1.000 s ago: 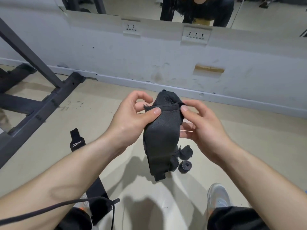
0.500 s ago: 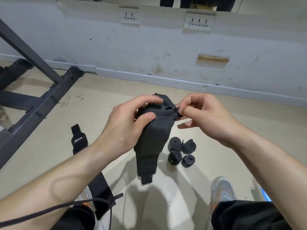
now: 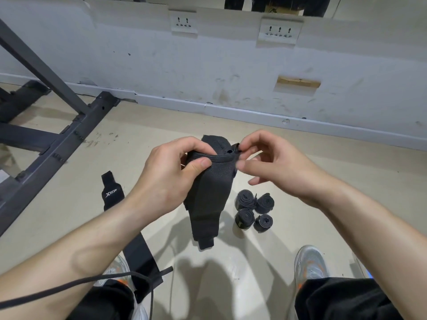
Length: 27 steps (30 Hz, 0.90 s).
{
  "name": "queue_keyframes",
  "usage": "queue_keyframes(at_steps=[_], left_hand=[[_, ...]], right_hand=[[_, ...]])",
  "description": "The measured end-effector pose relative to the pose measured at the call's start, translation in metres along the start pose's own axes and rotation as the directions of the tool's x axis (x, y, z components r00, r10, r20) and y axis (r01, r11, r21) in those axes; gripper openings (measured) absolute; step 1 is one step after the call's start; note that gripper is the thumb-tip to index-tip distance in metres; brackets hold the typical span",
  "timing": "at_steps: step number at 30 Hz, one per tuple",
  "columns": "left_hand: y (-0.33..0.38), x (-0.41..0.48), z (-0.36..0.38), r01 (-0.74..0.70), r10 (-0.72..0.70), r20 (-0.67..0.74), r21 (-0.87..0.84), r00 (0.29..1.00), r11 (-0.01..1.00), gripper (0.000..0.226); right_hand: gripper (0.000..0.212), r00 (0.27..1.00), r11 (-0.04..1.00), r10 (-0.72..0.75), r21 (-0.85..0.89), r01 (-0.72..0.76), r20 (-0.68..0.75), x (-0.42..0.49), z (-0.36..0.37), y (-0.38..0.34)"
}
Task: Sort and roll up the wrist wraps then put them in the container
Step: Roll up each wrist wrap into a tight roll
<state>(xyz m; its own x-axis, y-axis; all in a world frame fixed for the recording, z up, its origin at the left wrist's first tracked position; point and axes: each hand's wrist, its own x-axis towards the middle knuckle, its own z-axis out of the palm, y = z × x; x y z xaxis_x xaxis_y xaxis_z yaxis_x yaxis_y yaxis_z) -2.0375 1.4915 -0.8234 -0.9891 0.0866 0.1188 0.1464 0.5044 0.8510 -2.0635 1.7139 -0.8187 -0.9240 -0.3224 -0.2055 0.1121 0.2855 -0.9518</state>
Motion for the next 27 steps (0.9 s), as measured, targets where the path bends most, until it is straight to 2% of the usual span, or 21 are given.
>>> queue_keyframes(at_steps=[2, 6, 8, 10, 11, 12, 13, 15, 16, 18, 20, 22, 25, 27], left_hand=[[0.002, -0.001, 0.001, -0.015, 0.015, 0.023, -0.001, 1.0, 1.0, 0.024], [0.001, -0.002, 0.001, -0.018, 0.019, 0.022, -0.02, 1.0, 1.0, 0.027], [-0.001, -0.001, 0.001, -0.008, 0.008, 0.012, -0.046, 1.0, 0.999, 0.027], [-0.001, -0.001, 0.003, -0.004, 0.004, -0.002, -0.058, 1.0, 0.998, 0.029], [-0.001, -0.002, 0.004, -0.005, 0.004, -0.013, -0.059, 1.0, 0.998, 0.029], [0.0, -0.002, 0.004, -0.006, 0.004, -0.025, -0.06, 1.0, 0.998, 0.03], [0.0, -0.003, 0.005, -0.005, 0.003, -0.037, -0.065, 0.999, 0.998, 0.031], [0.001, -0.003, 0.005, 0.003, -0.008, -0.057, -0.101, 0.998, 0.995, 0.031], [0.001, -0.003, 0.005, 0.007, -0.014, -0.06, -0.127, 0.998, 0.992, 0.03], [0.001, -0.002, 0.003, 0.007, -0.017, -0.059, -0.174, 0.998, 0.985, 0.026], [0.003, -0.002, 0.002, 0.01, -0.019, -0.037, -0.219, 0.999, 0.976, 0.023], [0.005, -0.003, 0.002, 0.028, -0.034, -0.017, -0.255, 0.999, 0.967, 0.02], [0.007, -0.005, 0.003, 0.054, -0.069, -0.035, -0.324, 0.997, 0.945, 0.022], [0.007, -0.006, 0.004, 0.092, -0.118, -0.036, -0.415, 0.992, 0.905, 0.023]], right_hand=[[0.03, 0.996, 0.999, -0.003, 0.05, 0.007, -0.088, 0.003, 0.005, 0.004], [0.016, 0.995, 1.0, -0.003, -0.003, 0.003, -0.097, 0.008, 0.003, 0.004], [0.026, 0.973, 0.998, -0.052, 0.01, 0.055, -0.227, 0.009, 0.003, 0.003], [0.025, 0.916, 0.991, -0.124, -0.008, 0.131, -0.382, 0.01, 0.006, 0.004], [0.024, 0.895, 0.989, -0.123, 0.017, 0.144, -0.428, 0.009, 0.01, 0.005], [0.023, 0.896, 0.986, -0.061, 0.113, 0.123, -0.44, 0.008, 0.015, 0.007], [0.021, 0.918, 0.966, 0.061, 0.254, 0.044, -0.391, 0.007, 0.02, 0.007], [0.033, 0.946, 0.879, 0.284, 0.436, -0.191, -0.158, 0.005, 0.026, 0.01], [0.036, 0.952, 0.872, 0.305, 0.415, -0.261, -0.042, 0.003, 0.027, 0.012], [0.033, 0.971, 0.919, 0.226, 0.313, -0.24, 0.078, 0.0, 0.029, 0.013], [0.036, 0.99, 0.957, 0.114, 0.258, -0.131, 0.081, 0.0, 0.029, 0.015], [0.033, 0.999, 0.952, 0.007, 0.306, -0.017, 0.035, 0.0, 0.033, 0.017], [0.014, 0.997, 0.906, -0.036, 0.419, 0.064, -0.075, 0.0, 0.041, 0.018], [0.022, 0.989, 0.891, -0.06, 0.44, 0.115, -0.138, -0.003, 0.046, 0.015]])
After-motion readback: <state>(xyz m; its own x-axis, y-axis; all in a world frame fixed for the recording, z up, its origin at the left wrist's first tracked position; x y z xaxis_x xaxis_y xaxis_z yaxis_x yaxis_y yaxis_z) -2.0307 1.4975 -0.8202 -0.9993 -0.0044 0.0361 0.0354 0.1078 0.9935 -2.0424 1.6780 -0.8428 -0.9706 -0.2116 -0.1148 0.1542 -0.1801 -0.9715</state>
